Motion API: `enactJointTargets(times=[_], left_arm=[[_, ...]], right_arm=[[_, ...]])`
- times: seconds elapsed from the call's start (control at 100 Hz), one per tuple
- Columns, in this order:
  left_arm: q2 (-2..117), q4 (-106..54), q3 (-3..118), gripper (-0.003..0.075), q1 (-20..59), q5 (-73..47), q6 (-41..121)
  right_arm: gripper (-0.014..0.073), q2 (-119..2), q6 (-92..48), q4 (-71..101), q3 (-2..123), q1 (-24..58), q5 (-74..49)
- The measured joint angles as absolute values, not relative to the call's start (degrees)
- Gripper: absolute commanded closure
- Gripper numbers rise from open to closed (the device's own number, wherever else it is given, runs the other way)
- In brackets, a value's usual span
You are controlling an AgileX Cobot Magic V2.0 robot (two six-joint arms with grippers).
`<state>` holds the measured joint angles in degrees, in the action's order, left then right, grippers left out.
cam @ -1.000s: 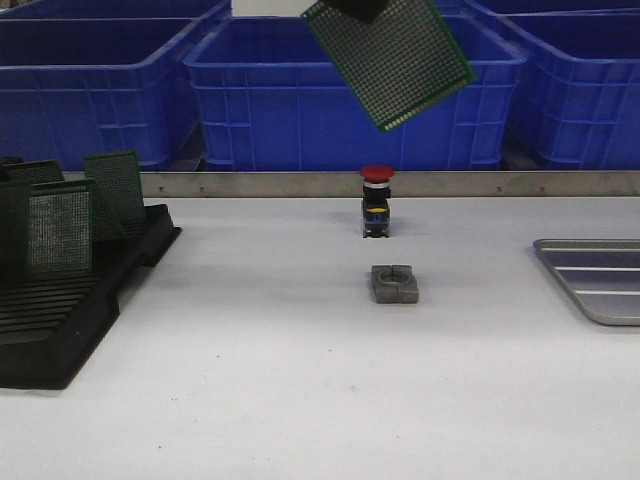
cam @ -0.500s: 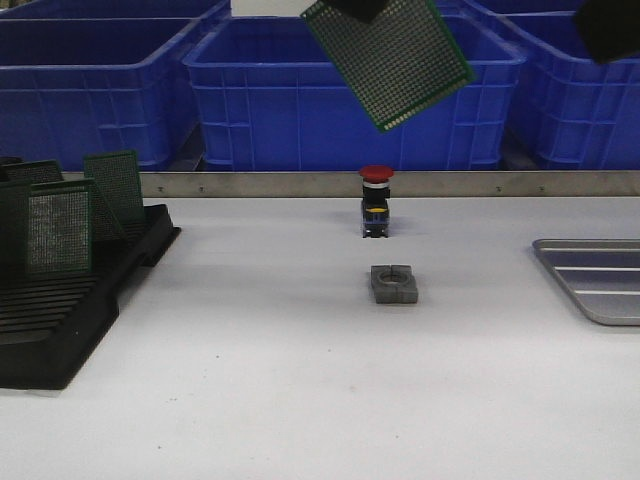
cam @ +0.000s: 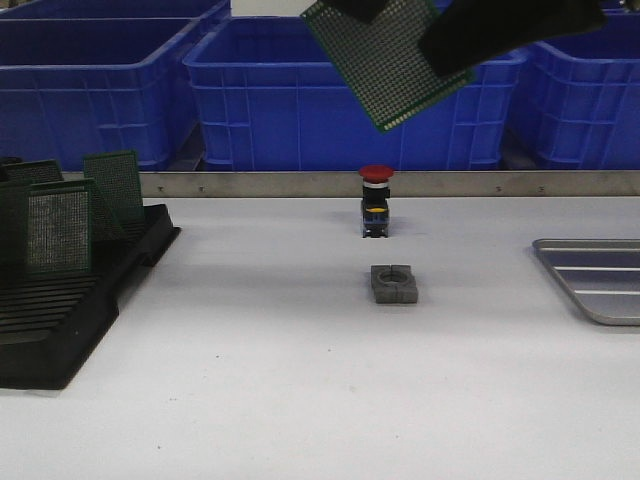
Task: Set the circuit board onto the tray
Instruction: 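Bring the right gripper to the held board and grasp its edge, then open the left gripper and carry the board toward the metal tray with the right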
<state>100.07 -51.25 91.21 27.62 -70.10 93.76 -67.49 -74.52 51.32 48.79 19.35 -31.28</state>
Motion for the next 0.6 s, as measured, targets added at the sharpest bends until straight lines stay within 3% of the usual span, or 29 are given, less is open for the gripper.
enactJointTargets(times=[0.12, 0.19, 0.41, 0.6], left_arm=[[100.1, -51.3, 91.2, 0.0741, 27.6, -70.1, 93.8], [100.1, -51.3, 91.2, 0.0741, 27.6, -70.1, 93.8], [100.1, -51.3, 91.2, 0.0741, 27.6, -69.9, 93.8], [100.1, -51.3, 91.2, 0.0736, 27.6, -69.9, 93.8]], right_arm=[[0.0223, -71.7, -74.7, 51.7, 51.2, 19.3, -32.4], [0.0294, -73.7, -74.8, 51.7, 52.0, 19.3, -33.6], [0.0723, -75.2, -75.1, 52.3, 52.6, 19.3, -35.5], [0.0708, -75.2, -76.6, 52.2, 52.6, 19.6, -37.4]])
